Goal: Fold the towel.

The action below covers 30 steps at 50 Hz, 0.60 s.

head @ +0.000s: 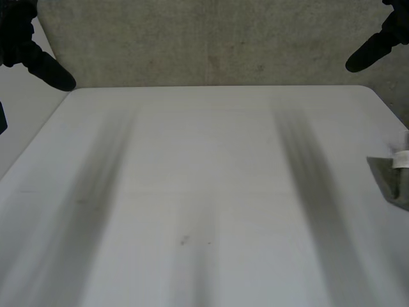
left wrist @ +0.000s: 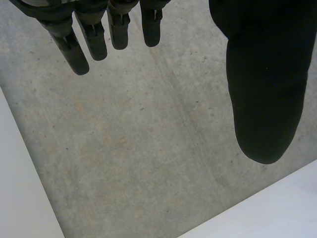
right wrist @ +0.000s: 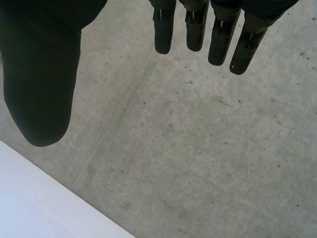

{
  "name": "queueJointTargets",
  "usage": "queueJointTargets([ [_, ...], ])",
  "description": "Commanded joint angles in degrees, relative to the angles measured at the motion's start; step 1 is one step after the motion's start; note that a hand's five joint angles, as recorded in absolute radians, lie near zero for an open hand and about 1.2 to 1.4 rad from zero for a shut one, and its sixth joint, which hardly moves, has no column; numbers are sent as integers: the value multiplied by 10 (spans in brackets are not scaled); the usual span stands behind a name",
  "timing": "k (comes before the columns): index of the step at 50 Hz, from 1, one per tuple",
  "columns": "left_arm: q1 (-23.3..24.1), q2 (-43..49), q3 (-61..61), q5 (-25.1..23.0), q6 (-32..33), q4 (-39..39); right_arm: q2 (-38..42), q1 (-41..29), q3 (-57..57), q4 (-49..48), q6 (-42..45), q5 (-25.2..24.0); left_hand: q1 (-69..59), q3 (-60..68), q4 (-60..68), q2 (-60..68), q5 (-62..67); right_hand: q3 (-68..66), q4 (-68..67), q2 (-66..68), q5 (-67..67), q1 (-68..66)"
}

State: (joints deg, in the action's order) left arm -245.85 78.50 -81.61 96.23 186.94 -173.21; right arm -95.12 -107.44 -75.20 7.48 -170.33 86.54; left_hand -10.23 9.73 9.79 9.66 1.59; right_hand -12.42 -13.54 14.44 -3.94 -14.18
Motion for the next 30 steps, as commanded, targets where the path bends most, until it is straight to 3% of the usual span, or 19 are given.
queueJointTargets([
  [1,5,-7,-2,-1,0,1,-3,8,3,2,0,-23,0,5,4,6,-14,24,35,-44,39,42],
  [30,11,-27,1,2,0,2,-27,24,6,20,-8,-37,0,5,4,6,-14,24,35,-44,39,42],
])
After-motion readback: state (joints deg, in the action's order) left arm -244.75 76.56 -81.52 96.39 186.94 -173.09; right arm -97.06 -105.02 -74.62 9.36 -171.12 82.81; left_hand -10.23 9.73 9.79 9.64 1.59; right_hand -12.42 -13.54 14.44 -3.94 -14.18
